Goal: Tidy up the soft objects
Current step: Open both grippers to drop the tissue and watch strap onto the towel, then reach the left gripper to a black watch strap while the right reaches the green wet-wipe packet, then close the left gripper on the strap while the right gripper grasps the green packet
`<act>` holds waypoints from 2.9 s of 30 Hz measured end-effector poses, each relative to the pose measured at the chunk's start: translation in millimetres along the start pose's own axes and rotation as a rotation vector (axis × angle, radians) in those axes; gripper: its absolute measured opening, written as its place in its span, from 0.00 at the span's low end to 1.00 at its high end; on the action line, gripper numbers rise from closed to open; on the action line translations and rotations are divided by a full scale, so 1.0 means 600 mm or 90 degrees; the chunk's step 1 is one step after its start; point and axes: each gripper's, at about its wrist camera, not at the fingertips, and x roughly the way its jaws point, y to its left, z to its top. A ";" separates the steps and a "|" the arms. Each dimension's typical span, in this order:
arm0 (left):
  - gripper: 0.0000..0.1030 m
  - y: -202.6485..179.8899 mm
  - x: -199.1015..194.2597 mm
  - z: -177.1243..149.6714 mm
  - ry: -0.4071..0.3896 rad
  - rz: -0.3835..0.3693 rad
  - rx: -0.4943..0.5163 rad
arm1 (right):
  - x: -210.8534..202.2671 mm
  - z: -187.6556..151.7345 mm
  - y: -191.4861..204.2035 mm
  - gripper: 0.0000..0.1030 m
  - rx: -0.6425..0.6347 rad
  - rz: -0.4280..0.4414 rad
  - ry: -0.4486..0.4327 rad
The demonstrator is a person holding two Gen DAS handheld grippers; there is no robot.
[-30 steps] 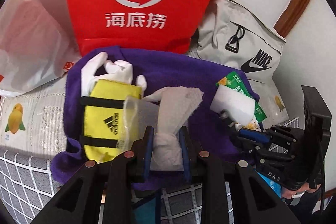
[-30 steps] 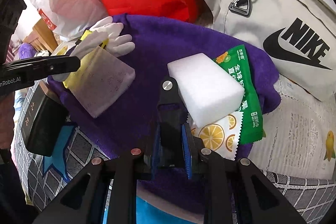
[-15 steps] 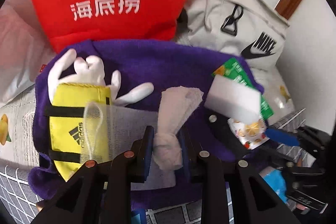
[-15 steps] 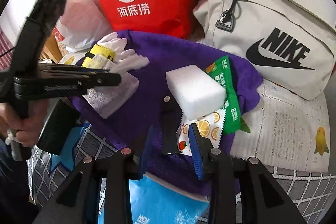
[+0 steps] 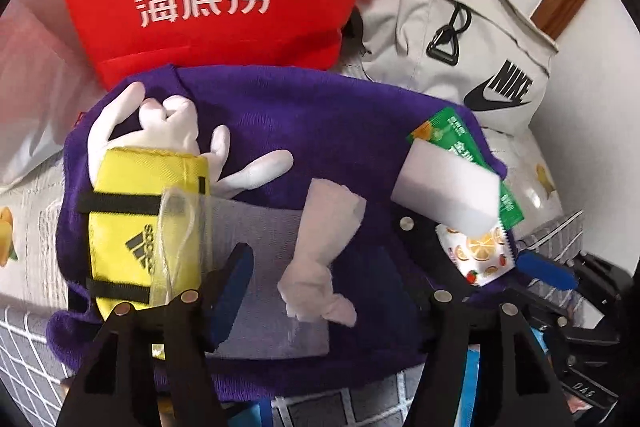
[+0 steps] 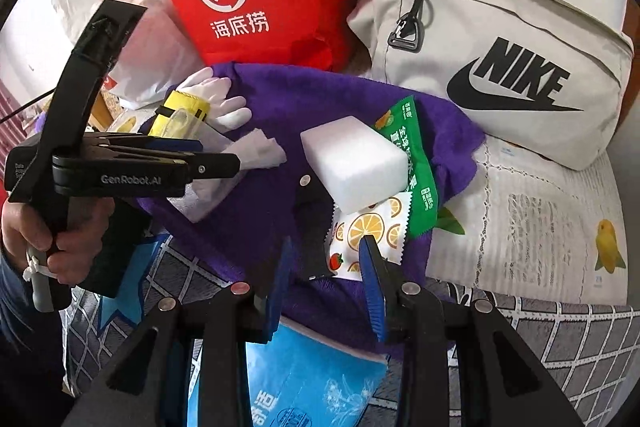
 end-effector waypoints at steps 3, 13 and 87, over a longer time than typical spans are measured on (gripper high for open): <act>0.61 0.002 -0.021 -0.007 -0.009 0.011 0.000 | -0.014 -0.008 0.009 0.34 0.000 -0.003 -0.005; 0.61 0.002 -0.124 -0.082 -0.045 0.044 0.006 | -0.093 -0.061 0.061 0.34 -0.002 0.000 -0.036; 0.61 -0.072 -0.127 -0.454 -0.046 -0.085 0.298 | -0.100 -0.414 0.242 0.74 -0.110 -0.007 -0.040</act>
